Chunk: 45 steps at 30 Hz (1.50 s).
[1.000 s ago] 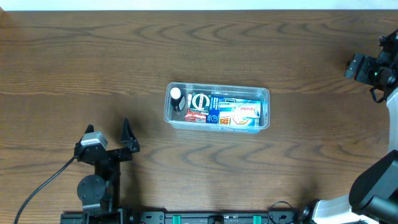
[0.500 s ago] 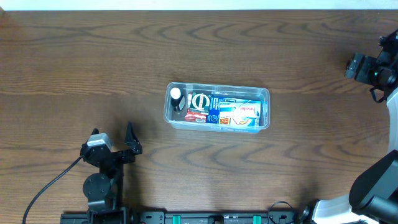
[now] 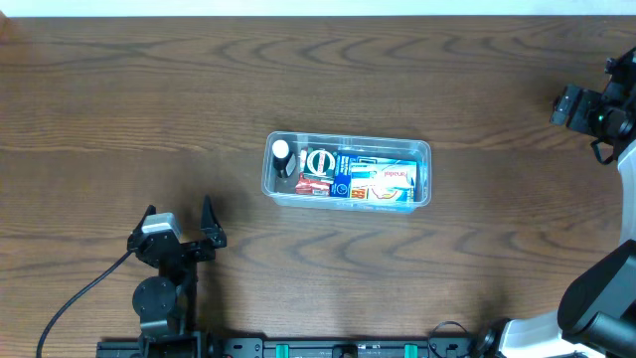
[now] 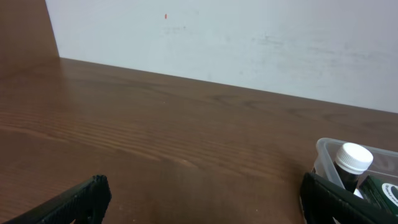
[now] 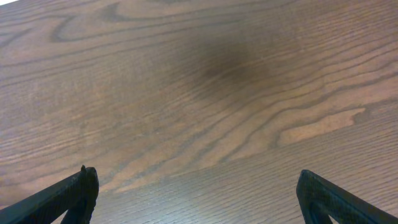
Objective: Pack container
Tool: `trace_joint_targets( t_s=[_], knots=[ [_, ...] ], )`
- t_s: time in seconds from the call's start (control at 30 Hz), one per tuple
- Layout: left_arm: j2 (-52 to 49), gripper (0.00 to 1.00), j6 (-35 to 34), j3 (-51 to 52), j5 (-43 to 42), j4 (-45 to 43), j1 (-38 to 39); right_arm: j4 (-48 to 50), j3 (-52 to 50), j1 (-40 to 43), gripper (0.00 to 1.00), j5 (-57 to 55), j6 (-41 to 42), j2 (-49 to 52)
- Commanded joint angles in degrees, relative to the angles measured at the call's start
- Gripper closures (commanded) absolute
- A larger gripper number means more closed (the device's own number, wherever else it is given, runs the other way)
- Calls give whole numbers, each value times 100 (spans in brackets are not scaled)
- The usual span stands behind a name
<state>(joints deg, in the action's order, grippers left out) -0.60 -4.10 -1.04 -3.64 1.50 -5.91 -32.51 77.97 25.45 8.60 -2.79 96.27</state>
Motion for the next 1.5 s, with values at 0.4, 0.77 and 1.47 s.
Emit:
trace_joint_targets(
  t_s=[0.4,0.77,1.47],
  knots=[
    [33,2,109,81,-13,225,-28,-7,28,-13,1,44,-72,33],
    [33,2,109,81,-13,225,-28,-7,28,-13,1,44,-72,33],
    [33,2,109,81,-13,225,-28,4,-975,-603,1,44,-72,-1939]
  ],
)
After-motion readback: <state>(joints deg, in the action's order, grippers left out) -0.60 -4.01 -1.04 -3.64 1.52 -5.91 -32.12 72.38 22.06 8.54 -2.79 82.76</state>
